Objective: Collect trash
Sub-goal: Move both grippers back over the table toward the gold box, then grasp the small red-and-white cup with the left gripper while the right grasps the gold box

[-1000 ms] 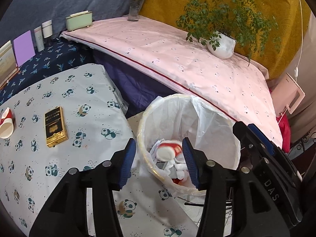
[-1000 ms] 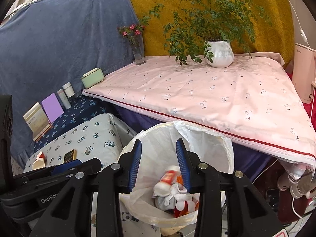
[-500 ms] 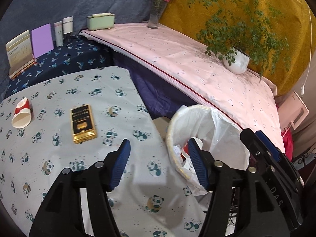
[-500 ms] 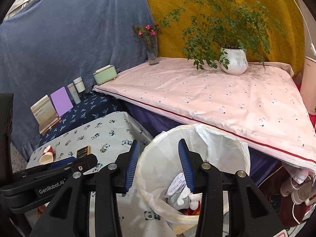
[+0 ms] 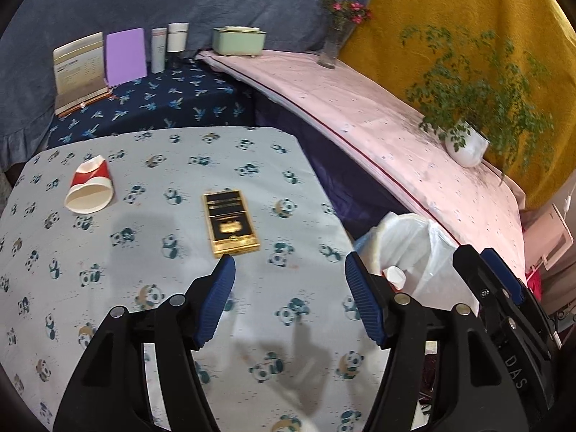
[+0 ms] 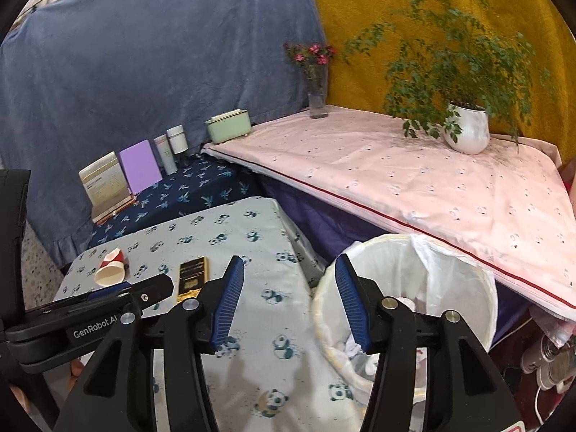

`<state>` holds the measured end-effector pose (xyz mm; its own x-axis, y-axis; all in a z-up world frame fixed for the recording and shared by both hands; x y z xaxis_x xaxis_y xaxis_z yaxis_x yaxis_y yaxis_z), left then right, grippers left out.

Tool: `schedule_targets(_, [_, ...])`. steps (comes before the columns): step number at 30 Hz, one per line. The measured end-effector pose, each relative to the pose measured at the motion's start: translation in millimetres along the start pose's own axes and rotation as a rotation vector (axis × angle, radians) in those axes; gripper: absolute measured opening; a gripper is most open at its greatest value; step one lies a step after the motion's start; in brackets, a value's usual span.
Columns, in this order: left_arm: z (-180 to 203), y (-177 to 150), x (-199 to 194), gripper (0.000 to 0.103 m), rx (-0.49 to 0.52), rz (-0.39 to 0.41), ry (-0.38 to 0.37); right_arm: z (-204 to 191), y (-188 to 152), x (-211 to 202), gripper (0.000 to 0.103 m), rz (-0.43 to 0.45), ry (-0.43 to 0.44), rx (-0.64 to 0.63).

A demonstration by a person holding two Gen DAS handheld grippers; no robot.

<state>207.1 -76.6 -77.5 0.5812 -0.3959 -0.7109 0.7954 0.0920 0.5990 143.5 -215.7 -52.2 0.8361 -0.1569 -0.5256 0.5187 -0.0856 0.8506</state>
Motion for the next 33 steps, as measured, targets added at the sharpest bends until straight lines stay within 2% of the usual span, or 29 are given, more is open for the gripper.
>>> schedule_targets(6, [-47.8, 13.1, -7.0, 0.072, -0.069, 0.031, 0.057, -36.2, 3.4, 12.5, 0.058, -0.014, 0.038, -0.04])
schedule_targets(10, [-81.4, 21.7, -9.9, 0.074, -0.113, 0.044, 0.096, -60.6, 1.1, 24.8, 0.059, -0.036, 0.069, -0.066])
schedule_targets(13, [-109.9, 28.1, -12.5, 0.083, -0.165, 0.057, 0.123, -79.0, -1.5, 35.1, 0.063, -0.051, 0.088, -0.086])
schedule_targets(19, [-157.2, 42.1, -12.4, 0.09, -0.237, 0.077, 0.174, -114.8, -7.4, 60.8, 0.066, -0.087, 0.129, -0.121])
schedule_targets(24, [-192.5, 55.7, 0.3, 0.09, -0.255, 0.073, 0.238, -136.7, -11.1, 90.0, 0.073, -0.12, 0.154, -0.126])
schedule_targets(28, [-219.4, 67.1, 18.4, 0.09, -0.273, 0.06, 0.287, -152.2, -17.0, 121.1, 0.073, -0.165, 0.174, -0.136])
schedule_targets(33, [-244.3, 75.7, 47.8, 0.09, -0.323, 0.027, 0.31, -165.1, -24.5, 157.6, 0.073, -0.208, 0.174, -0.165])
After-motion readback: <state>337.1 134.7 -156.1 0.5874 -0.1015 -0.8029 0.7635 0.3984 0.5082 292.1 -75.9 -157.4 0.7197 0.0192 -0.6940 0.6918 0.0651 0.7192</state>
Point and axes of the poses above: each gripper's, at about its wrist camera, not at the fingertips, and x roughly the way its jaws point, z to its right, y to its top, the point moved 10 cm from there along x, roughly the way its jaws point, and after that the axes turned 11 degrees about -x, right-handed, at the moved point
